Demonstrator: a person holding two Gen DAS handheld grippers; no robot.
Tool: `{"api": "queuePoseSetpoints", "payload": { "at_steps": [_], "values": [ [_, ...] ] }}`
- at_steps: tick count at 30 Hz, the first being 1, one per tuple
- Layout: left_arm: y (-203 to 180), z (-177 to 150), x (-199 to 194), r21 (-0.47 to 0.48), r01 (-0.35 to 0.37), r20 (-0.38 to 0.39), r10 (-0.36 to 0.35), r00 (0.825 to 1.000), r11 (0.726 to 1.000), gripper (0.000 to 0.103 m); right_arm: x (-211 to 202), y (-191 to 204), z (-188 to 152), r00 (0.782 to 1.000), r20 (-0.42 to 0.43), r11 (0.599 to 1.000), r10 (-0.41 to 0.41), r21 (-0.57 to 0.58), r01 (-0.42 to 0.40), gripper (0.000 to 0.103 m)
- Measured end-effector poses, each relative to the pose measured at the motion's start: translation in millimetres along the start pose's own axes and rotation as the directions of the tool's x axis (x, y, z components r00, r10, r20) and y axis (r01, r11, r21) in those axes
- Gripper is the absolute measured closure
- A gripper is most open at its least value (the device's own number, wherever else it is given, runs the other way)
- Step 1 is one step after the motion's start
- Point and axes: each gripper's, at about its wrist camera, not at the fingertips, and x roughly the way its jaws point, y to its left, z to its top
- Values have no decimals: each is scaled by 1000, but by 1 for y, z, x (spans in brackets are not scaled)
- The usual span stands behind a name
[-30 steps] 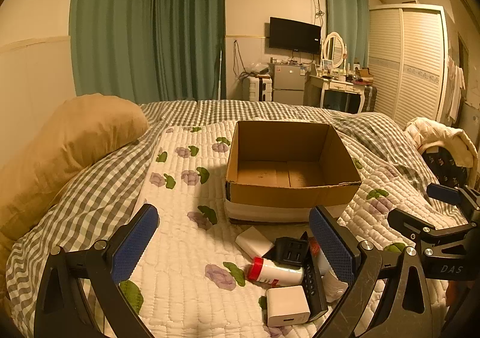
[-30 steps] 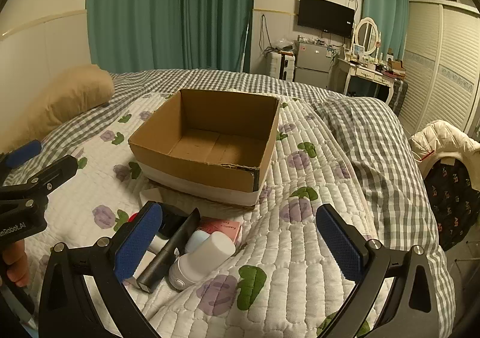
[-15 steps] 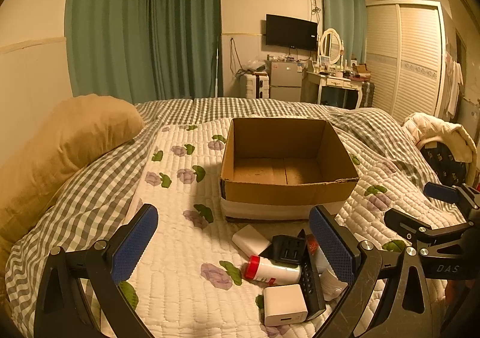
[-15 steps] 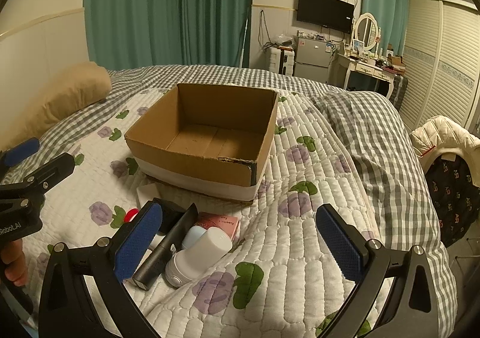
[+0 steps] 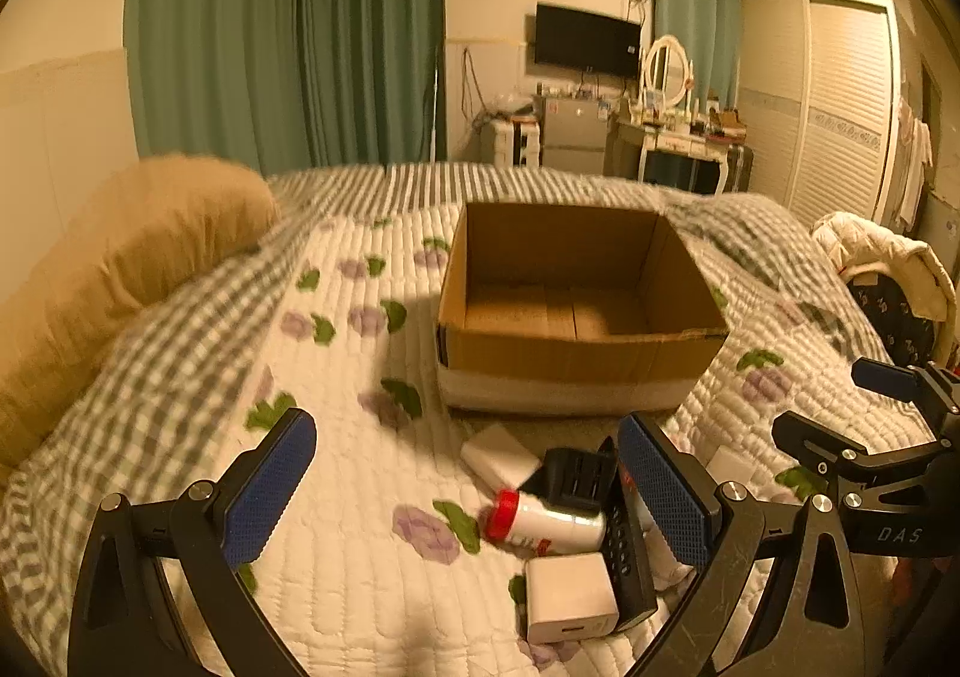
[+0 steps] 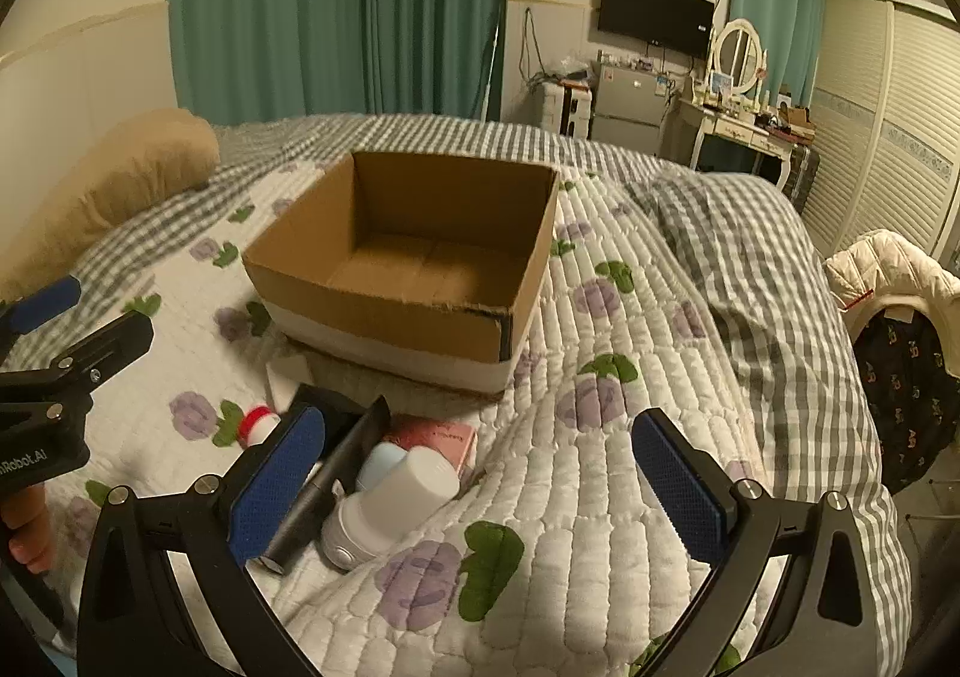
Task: Organize rigid objects
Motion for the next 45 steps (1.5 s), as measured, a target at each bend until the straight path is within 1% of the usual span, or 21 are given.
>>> {"api": "queuePoseSetpoints", "payload": {
  "at_steps": [4,8,10,12,17,20,22,25,26,27,30,32,34,36,37,38,41,42,43,44,45],
  "values": [
    [0,-14,20,-11,13,-84,-14,996,1000,0,19,-2,-6,998,-62,1000,3,-3,-4,0],
    [-6,-33,41,-16,41,-198,-43,979,999,0,30,-2,-12,995,-103,1000,15,-5,-16,0],
    [-12,-44,49,7,43,-256,-40,966,999,0,33,-2,-12,993,-116,1000,23,-8,-24,1],
    [-23,-56,57,74,38,-308,-14,951,997,2,34,-2,-13,992,-120,1000,27,-7,-28,1],
    [-38,-68,62,156,75,-344,-17,939,985,4,35,0,-16,992,-123,999,28,-14,-30,1],
    [-42,-71,65,143,120,-385,-57,921,982,16,37,2,-16,991,-129,999,23,-20,-26,1],
    [-47,-72,66,166,118,-391,-44,919,979,18,37,3,-15,991,-132,999,21,-23,-25,1],
    [-51,-74,68,157,159,-420,-80,904,975,38,38,4,-16,991,-135,999,19,-28,-23,1],
    [-51,-74,69,136,189,-434,-113,894,973,49,38,4,-16,990,-136,999,19,-29,-23,1],
    [-51,-73,71,116,210,-447,-138,884,971,49,39,4,-16,990,-140,999,20,-32,-24,1],
    [-48,-71,73,103,221,-447,-153,881,970,50,42,6,-15,988,-154,999,28,-38,-34,1],
    [-42,-70,71,56,224,-446,-176,877,973,51,46,6,-15,984,-173,998,41,-38,-48,5],
    [-41,-68,68,37,224,-443,-185,877,974,51,52,5,-15,977,-205,997,59,-31,-66,8],
    [-36,-63,64,33,197,-426,-165,890,980,56,59,4,-14,969,-235,996,79,-23,-87,9],
    [-34,-61,62,40,183,-414,-150,898,982,77,63,5,-13,965,-249,995,86,-20,-94,10],
    [-30,-56,58,57,155,-386,-121,915,986,95,68,5,-12,957,-272,994,97,-17,-105,10],
    [-18,-48,62,34,167,-394,-140,908,985,95,80,11,-10,943,-317,992,105,-29,-120,11],
    [-18,-50,64,44,172,-409,-139,902,984,95,84,15,-9,935,-332,989,125,-32,-143,18],
    [-19,-51,66,47,168,-417,-134,899,985,95,87,18,-9,930,-342,987,138,-34,-159,30],
    [-18,-53,66,43,170,-419,-136,898,985,94,89,21,-9,922,-352,983,158,-34,-181,37],
    [-18,-53,64,41,179,-416,-146,897,983,93,91,24,-9,913,-363,977,188,-30,-213,52]
  ]
}}
